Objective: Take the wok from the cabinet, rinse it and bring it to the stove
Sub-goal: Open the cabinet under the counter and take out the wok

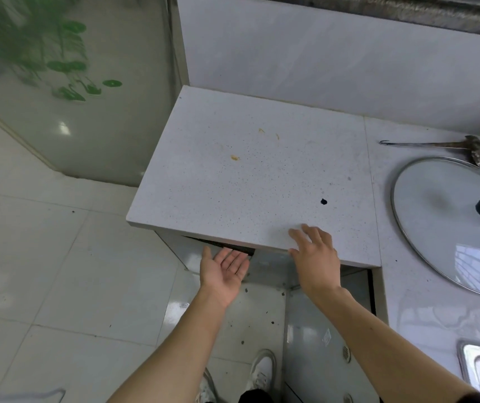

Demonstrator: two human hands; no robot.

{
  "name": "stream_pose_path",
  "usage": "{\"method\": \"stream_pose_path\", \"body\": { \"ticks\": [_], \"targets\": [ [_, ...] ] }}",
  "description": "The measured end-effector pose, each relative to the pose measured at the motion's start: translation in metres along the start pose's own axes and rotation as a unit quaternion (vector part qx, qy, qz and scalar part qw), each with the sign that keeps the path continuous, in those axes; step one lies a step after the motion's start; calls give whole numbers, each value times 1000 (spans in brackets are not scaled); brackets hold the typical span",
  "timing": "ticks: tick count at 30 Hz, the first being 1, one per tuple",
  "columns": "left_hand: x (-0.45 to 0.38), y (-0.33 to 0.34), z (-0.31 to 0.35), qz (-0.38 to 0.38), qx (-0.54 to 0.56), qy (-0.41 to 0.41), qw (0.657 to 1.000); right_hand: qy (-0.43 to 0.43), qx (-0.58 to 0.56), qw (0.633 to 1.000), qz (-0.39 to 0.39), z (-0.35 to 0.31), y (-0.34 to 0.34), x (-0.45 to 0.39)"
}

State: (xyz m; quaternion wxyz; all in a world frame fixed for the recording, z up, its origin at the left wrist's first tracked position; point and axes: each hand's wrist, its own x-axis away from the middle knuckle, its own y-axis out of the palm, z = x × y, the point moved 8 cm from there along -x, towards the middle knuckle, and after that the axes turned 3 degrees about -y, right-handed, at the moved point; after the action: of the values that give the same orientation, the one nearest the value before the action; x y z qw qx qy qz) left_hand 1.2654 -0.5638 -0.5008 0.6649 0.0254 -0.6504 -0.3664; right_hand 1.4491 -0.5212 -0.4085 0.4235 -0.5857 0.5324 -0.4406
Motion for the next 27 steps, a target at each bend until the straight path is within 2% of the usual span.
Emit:
{"method": "stream_pose_path", "body": {
  "ticks": [5,13,17,20,27],
  "targets": [
    [11,-18,1,21,-73,-1,997,8,-34,999,12,-3,-2,9],
    [31,-38,15,93,-264,49,959,-9,15,995,-96,-4,8,21],
    [36,-50,22,167,-357,112,912,-7,13,995,-100,-17,7,33],
    [43,-57,31,217,-446,159,854,-26,-3,994,-105,-34,9,41],
    [68,-65,48,226,-544,234,773,-44,-28,992,-112,-63,11,48]
  ]
}}
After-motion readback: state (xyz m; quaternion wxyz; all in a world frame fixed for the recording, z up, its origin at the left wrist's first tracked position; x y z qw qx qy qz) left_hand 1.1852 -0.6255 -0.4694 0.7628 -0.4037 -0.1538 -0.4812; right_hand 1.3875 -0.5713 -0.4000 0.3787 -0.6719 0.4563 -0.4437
